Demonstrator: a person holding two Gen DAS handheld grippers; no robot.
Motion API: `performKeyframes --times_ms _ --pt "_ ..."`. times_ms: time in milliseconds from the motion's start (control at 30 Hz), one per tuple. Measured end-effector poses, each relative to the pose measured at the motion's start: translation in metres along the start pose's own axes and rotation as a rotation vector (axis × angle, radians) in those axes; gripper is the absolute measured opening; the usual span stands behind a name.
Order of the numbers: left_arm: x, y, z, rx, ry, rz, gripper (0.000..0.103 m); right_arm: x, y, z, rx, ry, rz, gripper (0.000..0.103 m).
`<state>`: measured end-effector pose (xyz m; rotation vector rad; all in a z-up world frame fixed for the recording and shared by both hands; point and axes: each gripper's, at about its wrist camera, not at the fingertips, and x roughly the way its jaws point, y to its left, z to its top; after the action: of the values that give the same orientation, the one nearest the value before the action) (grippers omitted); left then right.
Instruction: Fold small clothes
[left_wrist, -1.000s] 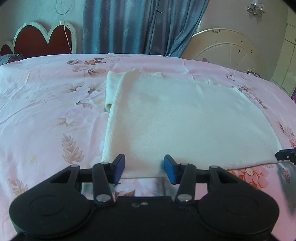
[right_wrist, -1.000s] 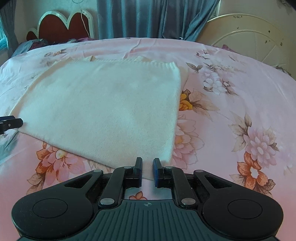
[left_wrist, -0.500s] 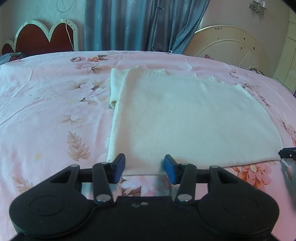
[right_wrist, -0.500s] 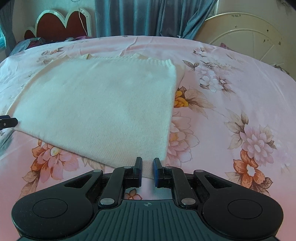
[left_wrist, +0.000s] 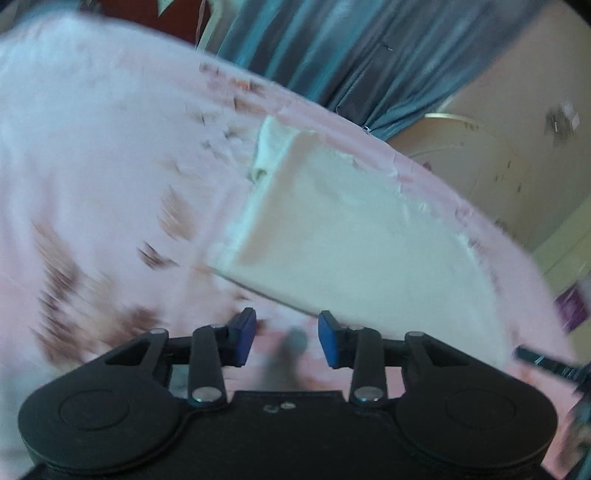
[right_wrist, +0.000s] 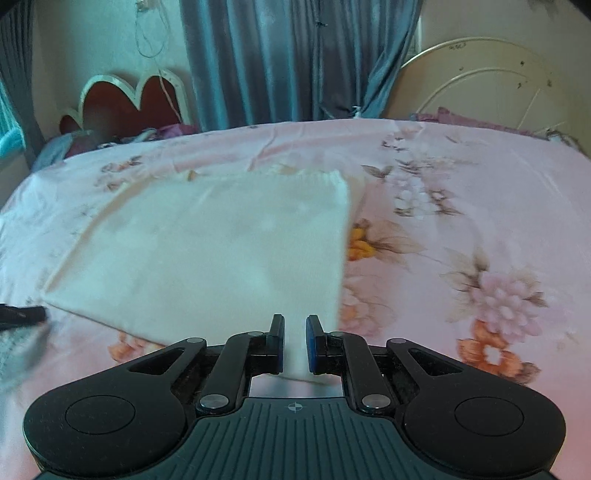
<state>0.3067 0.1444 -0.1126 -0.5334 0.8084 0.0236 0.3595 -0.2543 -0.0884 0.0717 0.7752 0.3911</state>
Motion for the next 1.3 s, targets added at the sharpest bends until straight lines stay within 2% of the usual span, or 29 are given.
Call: performKeyframes --times_ms 233,333,367,433,467,533,700,733,833,900,967,1033,1167,1300 --pt "0.035 0.01 0.007 -0.207 -0.059 -0.09 0.038 0.032 0.032 0.032 0.008 0.01 0.073 0.011" --pt "0.046 0.022 0.012 -0.315 -0.095 -0.13 0.032 0.055 0.048 0.046 0.002 0.025 0.098 0.008" --pt "0.05 0.026 0.013 -0.345 -0.107 -0.14 0.029 0.064 0.053 0.05 0.005 0.033 0.106 0.0" --pt "0.056 0.029 0.016 -0.368 -0.12 -0.143 0.023 0.082 0.062 0.057 0.01 0.045 0.118 0.0" --pt "0.059 0.03 0.017 -0.371 -0.125 -0.139 0.015 0.09 0.067 0.06 0.009 0.05 0.122 0.0" --pt "0.064 0.032 0.018 -0.375 -0.122 -0.132 0.008 0.103 0.075 0.065 0.011 0.059 0.135 0.0" --pt "0.051 0.022 0.012 -0.348 -0.18 -0.122 0.01 0.126 0.09 0.071 0.012 0.068 0.146 0.0" --pt "0.049 0.023 0.011 -0.36 -0.188 -0.106 0.019 0.131 0.09 0.071 0.014 0.076 0.146 0.0" --pt "0.047 0.027 0.013 -0.359 -0.197 -0.092 0.022 0.146 0.09 0.067 0.021 0.109 0.134 0.0" --pt "0.05 0.031 0.017 -0.377 -0.191 -0.096 0.021 0.149 0.088 0.066 0.032 0.112 0.137 0.0" --pt "0.056 0.03 0.023 -0.37 -0.166 -0.083 0.012 0.146 0.088 0.069 0.032 0.106 0.132 0.0" --pt "0.058 0.027 0.027 -0.349 -0.158 -0.073 0.009 0.146 0.091 0.069 0.009 0.112 0.12 0.0" --pt "0.054 0.021 0.026 -0.315 -0.168 -0.052 0.008 0.152 0.088 0.067 -0.003 0.116 0.131 0.0" --pt "0.043 0.005 0.029 -0.232 -0.186 -0.011 0.007 0.152 0.082 0.066 -0.008 0.114 0.167 0.0"
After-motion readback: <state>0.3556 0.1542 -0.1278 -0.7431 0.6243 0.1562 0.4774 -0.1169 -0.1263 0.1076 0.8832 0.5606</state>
